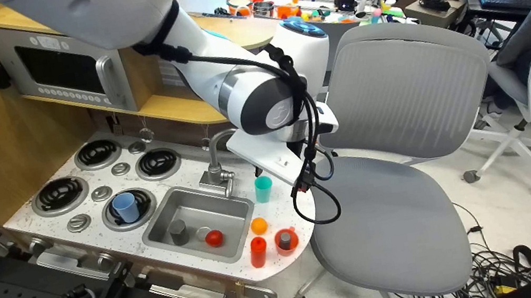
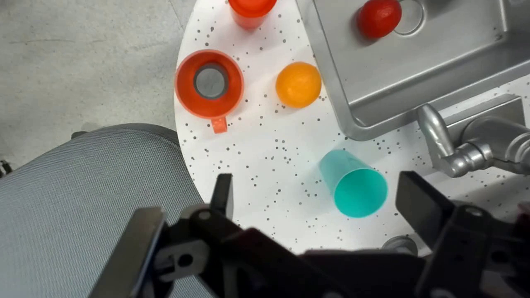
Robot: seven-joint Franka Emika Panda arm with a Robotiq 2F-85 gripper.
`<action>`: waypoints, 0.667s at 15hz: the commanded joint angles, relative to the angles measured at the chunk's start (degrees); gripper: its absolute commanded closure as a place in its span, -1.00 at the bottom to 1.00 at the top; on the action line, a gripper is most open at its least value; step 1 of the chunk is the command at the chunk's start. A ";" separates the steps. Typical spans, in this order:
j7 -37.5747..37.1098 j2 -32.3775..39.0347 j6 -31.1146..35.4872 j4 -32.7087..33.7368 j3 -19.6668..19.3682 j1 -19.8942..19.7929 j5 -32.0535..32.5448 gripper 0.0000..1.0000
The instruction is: Remove the ketchup bottle from the sink then move the blue cup closer to the orange cup
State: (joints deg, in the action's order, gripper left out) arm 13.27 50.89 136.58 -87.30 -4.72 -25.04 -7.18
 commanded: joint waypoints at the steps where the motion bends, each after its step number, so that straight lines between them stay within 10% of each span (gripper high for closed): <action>1: -1.54 7.02 -7.36 11.60 -0.20 0.25 0.18 -1.00; 10: -2.80 20.80 -13.85 29.83 -1.09 1.27 2.56 -1.00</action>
State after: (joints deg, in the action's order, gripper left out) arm 11.67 66.02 126.39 -66.10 -4.85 -24.70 -6.34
